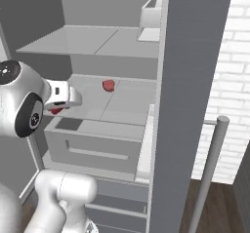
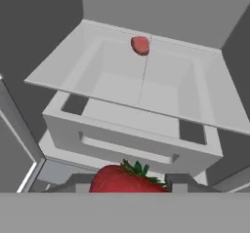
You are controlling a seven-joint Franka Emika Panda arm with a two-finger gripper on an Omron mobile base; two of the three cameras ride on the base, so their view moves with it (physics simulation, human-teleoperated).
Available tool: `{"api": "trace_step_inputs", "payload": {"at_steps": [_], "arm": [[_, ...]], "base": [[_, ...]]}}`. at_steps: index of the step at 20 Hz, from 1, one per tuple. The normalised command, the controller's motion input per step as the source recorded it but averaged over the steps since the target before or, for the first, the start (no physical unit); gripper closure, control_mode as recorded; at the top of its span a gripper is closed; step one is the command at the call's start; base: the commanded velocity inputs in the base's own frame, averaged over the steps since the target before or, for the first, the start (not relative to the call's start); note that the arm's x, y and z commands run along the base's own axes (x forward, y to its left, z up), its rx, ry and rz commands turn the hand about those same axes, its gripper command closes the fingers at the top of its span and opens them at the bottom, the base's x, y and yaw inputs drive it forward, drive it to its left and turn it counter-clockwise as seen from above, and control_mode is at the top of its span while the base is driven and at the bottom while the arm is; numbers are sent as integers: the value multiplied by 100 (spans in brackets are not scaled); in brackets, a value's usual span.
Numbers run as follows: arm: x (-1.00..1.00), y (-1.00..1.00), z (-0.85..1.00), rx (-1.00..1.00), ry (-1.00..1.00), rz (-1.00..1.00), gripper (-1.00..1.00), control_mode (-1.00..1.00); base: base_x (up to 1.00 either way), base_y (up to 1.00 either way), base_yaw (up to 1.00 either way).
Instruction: Take the strawberry from the fridge and place it on top of the pancake, located on the dining counter.
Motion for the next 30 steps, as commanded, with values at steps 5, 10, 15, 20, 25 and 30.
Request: {"api": "trace_step_inputs", "payload": {"at_steps": [5,10,15,20,25,30], "arm": [[-83,0,-52,-7,13,0,100,-100],[-26,-1,-51,-5,16,0,100,-100],[0,-10,-43,0,11,-1,100,-100],[-6,-3,-20,0,1,0,100,-100],[-1,0,-2,0,0,0,100,-100],[0,0,0,0,0,0,100,100]], "base": [[0,0,0],[0,0,0],[0,0,0],[0,0,0],[0,0,0],[-15,0,0]]}}
